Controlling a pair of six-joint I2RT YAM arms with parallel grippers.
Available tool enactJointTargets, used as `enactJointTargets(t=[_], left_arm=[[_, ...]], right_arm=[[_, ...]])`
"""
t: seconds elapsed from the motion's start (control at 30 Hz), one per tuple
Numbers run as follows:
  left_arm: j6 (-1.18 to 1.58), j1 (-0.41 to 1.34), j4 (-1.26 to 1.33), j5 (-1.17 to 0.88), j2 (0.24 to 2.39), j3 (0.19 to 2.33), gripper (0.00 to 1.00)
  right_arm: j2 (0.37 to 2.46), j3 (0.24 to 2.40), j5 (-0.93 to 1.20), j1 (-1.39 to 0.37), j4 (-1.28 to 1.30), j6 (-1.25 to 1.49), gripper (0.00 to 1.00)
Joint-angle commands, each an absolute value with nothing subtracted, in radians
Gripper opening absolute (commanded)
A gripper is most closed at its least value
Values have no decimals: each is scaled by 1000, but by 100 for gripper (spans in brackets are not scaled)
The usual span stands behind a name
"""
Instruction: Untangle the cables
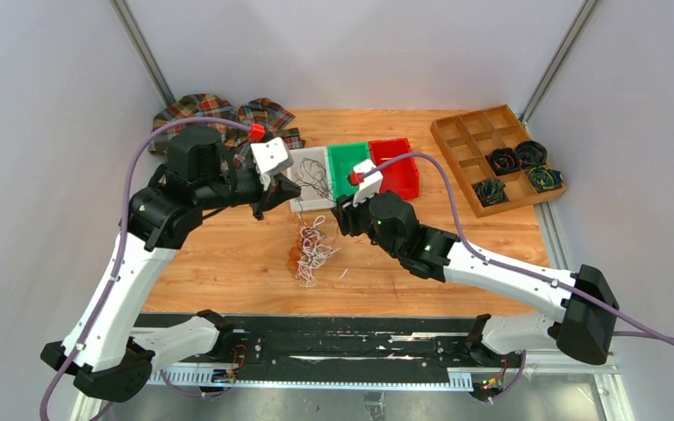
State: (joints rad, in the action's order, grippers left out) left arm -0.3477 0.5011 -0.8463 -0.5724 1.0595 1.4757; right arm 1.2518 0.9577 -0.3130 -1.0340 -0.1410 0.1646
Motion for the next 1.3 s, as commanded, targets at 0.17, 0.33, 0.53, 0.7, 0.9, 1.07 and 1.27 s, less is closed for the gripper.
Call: enactJointTargets(t=[0.17, 0.33, 0.53, 0.7, 0.9, 1.07, 1.27], left_arm=[[-380, 506, -894, -582, 1064, 1592, 0], [-432, 505, -893, -444, 1075, 1624, 0], [-483, 505, -806, -292, 1043, 1594, 1], [-430, 505, -660, -134, 1017, 1557, 1], [-387, 505, -592, -215, 975, 1474, 1], [-301, 505, -580, -315, 988, 1471, 1], [-242, 505, -570, -385, 968, 1459, 0]], right_arm=[[1255, 896, -428, -1029, -210, 290, 2], [1178, 835, -469, -1009, -135, 315, 0], [1045, 717, -525, -973, -32, 368, 0], [1005, 706, -590, -953, 115, 397, 1], [925, 810, -374, -954, 208, 309, 56], [922, 918, -123, -954, 99, 220, 70], [1048, 1004, 86, -984, -167, 193, 71]])
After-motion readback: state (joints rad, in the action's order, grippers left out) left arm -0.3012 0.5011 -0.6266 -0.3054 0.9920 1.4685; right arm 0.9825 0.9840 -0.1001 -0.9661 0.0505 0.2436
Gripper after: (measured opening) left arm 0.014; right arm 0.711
